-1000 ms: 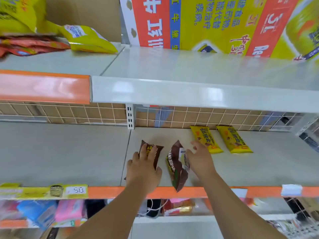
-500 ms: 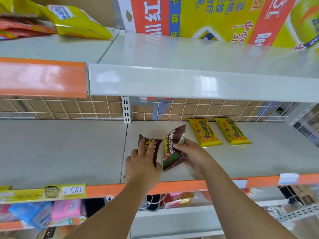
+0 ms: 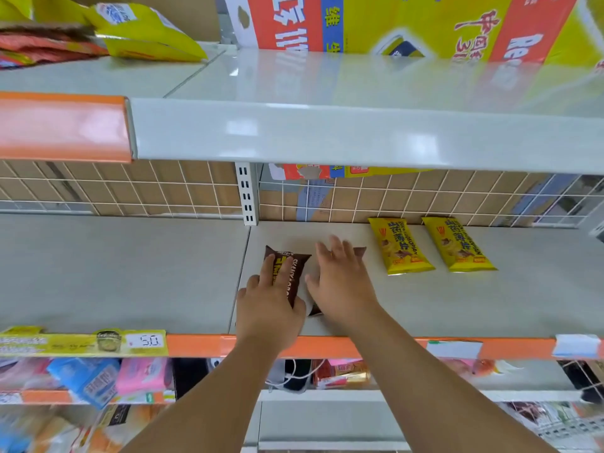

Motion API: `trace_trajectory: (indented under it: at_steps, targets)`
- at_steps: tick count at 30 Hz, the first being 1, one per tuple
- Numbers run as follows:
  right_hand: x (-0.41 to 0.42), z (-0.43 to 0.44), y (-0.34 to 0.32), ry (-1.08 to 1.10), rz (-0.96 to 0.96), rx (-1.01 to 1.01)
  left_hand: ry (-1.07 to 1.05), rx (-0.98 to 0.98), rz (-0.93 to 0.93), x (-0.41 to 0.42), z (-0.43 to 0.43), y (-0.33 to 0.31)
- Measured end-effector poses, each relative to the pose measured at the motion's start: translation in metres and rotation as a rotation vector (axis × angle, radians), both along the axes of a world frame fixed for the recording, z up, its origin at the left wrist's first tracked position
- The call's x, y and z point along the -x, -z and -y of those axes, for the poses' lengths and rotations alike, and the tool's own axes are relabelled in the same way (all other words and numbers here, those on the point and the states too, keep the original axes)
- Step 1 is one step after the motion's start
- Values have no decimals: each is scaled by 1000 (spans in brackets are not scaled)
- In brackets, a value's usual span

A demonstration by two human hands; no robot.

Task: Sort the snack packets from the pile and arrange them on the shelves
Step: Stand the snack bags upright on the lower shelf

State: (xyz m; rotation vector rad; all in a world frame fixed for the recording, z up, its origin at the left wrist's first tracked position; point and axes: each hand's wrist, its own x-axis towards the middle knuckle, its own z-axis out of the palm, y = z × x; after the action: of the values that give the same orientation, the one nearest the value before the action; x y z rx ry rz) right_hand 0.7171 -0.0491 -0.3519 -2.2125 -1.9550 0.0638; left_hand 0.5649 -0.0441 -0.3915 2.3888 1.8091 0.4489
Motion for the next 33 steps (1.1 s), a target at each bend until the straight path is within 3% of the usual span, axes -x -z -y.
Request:
trace_trajectory:
  at_steps: [3,7,15,21,33]
  targets:
    - [-10,15,27,75,-56,106,-7,10,-15,-1,2,0]
    - [-28,15,31,16,-157,56,-10,18,-28,-3,-2,-4]
    - [-29,11,32,-92,-123,73,-132,93,29,-20,3,-3]
    - [-8,26,37,-46,-5,83,201,-96,-96,7,-13,5]
    - [-19,-43,35,-34,-47,70,93,29,-82,-20,-82,4]
